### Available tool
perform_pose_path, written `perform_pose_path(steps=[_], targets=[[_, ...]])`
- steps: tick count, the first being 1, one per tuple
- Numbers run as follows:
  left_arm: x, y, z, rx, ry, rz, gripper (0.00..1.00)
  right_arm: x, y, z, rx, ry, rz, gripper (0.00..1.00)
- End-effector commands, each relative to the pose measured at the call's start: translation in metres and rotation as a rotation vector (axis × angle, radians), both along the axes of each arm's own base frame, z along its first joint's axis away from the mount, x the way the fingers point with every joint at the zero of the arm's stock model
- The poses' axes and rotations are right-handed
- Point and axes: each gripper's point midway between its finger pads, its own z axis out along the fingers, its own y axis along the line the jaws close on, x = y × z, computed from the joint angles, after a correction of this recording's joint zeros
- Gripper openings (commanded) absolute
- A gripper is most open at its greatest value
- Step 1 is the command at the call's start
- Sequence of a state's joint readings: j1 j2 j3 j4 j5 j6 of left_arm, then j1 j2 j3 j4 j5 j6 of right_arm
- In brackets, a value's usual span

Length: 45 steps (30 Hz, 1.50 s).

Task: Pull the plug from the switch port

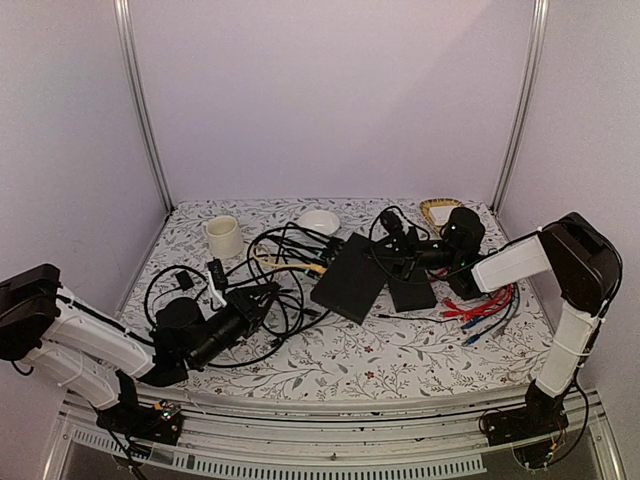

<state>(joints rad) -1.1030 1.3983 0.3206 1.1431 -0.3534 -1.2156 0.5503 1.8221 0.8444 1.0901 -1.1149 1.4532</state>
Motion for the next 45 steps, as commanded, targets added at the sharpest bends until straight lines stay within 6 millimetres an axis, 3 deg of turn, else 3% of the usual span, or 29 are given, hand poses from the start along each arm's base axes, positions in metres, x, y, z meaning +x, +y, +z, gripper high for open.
perform_pose_path(steps=[1, 7, 13, 20, 28, 38, 45], targets=[[0.033, 0.060, -0.024, 0.089, 0.017, 0.288, 0.00, 0.053, -0.046, 0.044, 0.107, -0.141, -0.184, 0.01], [0.036, 0.056, -0.024, 0.083, 0.014, 0.261, 0.00, 0.054, -0.046, 0.044, 0.108, -0.139, -0.183, 0.02], [0.031, 0.039, -0.009, 0.040, -0.049, 0.157, 0.00, 0.053, -0.045, 0.044, 0.106, -0.143, -0.170, 0.02], [0.015, 0.005, 0.017, -0.066, -0.181, -0.061, 0.30, 0.045, -0.040, 0.042, 0.101, -0.152, -0.129, 0.02], [0.008, -0.024, 0.031, -0.070, -0.252, -0.179, 0.47, 0.035, -0.029, 0.041, 0.096, -0.169, -0.096, 0.02], [0.014, -0.045, 0.033, 0.034, -0.260, -0.220, 0.51, 0.025, -0.021, 0.037, 0.096, -0.169, -0.073, 0.02], [0.022, -0.048, 0.024, 0.102, -0.215, -0.196, 0.51, 0.019, -0.015, 0.039, 0.103, -0.176, -0.055, 0.02]])
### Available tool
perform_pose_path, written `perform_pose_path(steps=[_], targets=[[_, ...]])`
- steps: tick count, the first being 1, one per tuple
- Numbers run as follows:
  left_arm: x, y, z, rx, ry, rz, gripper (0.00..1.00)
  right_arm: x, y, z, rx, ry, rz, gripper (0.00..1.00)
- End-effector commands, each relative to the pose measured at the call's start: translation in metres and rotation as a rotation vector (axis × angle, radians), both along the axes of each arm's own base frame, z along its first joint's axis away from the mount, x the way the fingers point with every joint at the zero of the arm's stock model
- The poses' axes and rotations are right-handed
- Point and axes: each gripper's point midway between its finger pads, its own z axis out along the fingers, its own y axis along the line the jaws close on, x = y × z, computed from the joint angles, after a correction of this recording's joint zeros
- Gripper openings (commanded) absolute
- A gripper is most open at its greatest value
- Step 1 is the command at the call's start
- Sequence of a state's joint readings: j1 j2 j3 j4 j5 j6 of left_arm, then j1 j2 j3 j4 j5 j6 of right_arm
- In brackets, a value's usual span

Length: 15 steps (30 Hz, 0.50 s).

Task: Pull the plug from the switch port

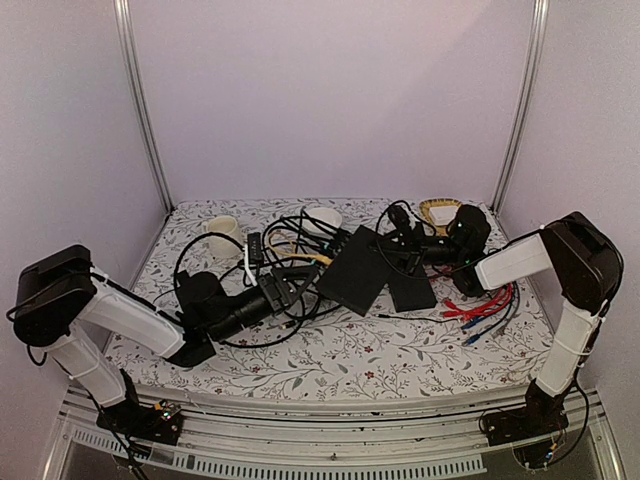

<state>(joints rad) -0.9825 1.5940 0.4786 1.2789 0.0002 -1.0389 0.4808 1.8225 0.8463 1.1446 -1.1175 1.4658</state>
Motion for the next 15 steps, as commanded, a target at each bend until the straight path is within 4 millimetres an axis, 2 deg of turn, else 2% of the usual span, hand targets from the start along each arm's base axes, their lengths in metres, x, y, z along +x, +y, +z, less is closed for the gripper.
perform_pose_path(steps=[1, 15], targets=[[0.0081, -0.0009, 0.0011, 0.054, 0.000, 0.025, 0.51, -0.0036, 0.0058, 0.0309, 0.072, -0.141, 0.011, 0.02], [0.0179, -0.0004, 0.0007, 0.067, 0.014, 0.072, 0.48, -0.0108, 0.0128, 0.0287, 0.074, -0.138, 0.031, 0.02]])
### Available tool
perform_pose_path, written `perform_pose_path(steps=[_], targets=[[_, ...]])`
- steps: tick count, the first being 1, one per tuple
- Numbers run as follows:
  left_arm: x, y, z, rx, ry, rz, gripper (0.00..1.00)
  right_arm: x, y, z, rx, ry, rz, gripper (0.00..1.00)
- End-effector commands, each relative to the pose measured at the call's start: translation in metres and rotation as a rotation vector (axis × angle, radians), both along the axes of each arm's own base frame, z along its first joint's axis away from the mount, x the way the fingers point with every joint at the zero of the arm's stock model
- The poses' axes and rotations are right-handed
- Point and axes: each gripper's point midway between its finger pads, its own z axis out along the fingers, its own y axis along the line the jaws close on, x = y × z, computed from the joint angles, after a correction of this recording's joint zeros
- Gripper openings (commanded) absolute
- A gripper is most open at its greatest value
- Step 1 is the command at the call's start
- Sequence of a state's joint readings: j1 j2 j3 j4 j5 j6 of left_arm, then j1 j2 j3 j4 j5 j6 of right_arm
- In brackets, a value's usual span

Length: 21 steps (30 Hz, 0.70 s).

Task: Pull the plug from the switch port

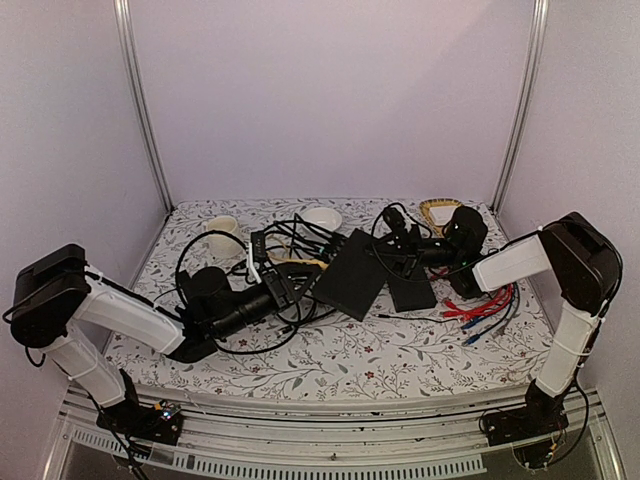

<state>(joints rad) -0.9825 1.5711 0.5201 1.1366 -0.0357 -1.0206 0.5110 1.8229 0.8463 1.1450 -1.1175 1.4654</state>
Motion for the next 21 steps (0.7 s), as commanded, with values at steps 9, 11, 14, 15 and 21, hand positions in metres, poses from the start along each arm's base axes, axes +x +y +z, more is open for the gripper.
perform_pose_path(steps=[9, 11, 14, 15, 21], targets=[[0.0097, 0.0018, 0.0098, -0.004, -0.018, 0.038, 0.42, -0.0008, 0.0060, 0.0291, 0.080, -0.135, 0.004, 0.01], [0.0093, 0.0013, 0.0089, -0.001, -0.019, 0.034, 0.40, 0.0004, 0.0065, 0.0294, 0.081, -0.137, 0.003, 0.02], [0.0087, 0.0008, 0.0086, 0.001, -0.020, 0.027, 0.38, 0.0016, 0.0073, 0.0300, 0.082, -0.138, 0.003, 0.02], [0.0084, 0.0006, 0.0083, 0.002, -0.020, 0.024, 0.38, 0.0020, 0.0076, 0.0294, 0.082, -0.136, 0.004, 0.02], [0.0067, 0.0011, 0.0051, 0.014, -0.015, 0.017, 0.37, 0.0050, 0.0092, 0.0308, 0.085, -0.139, 0.003, 0.02]])
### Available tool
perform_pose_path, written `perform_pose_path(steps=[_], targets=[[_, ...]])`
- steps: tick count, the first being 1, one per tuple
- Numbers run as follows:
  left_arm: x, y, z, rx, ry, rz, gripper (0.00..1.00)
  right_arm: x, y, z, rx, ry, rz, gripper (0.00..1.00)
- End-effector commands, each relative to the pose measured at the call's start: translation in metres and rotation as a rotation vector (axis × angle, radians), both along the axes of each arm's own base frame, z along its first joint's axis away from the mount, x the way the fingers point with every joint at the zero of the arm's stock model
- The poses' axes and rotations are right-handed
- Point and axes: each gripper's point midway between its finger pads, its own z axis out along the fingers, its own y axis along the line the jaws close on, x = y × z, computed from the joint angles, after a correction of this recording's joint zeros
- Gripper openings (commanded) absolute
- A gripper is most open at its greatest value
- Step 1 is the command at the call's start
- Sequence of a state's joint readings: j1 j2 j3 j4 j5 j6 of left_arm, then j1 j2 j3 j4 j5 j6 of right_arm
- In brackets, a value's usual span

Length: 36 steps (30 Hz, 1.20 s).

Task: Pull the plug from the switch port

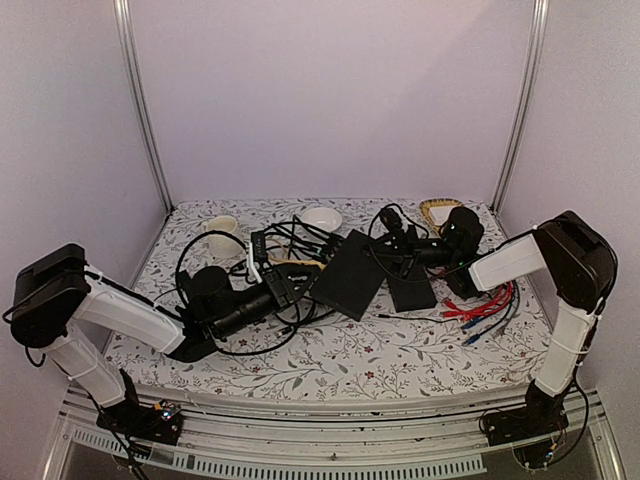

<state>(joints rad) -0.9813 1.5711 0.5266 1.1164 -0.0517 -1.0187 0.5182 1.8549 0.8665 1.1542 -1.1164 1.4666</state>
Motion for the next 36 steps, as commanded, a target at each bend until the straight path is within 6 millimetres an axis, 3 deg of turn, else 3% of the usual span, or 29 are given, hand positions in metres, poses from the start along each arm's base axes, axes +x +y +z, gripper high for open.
perform_pose_path(steps=[1, 13, 36], targets=[[0.004, 0.001, 0.007, 0.004, -0.021, 0.001, 0.36, 0.002, 0.004, 0.036, 0.087, -0.143, -0.003, 0.02], [0.008, 0.003, 0.005, 0.005, -0.016, 0.008, 0.28, 0.003, 0.006, 0.035, 0.087, -0.140, 0.001, 0.02], [0.011, -0.007, 0.005, 0.012, -0.005, -0.023, 0.25, 0.002, 0.005, 0.034, 0.081, -0.144, 0.010, 0.02]])
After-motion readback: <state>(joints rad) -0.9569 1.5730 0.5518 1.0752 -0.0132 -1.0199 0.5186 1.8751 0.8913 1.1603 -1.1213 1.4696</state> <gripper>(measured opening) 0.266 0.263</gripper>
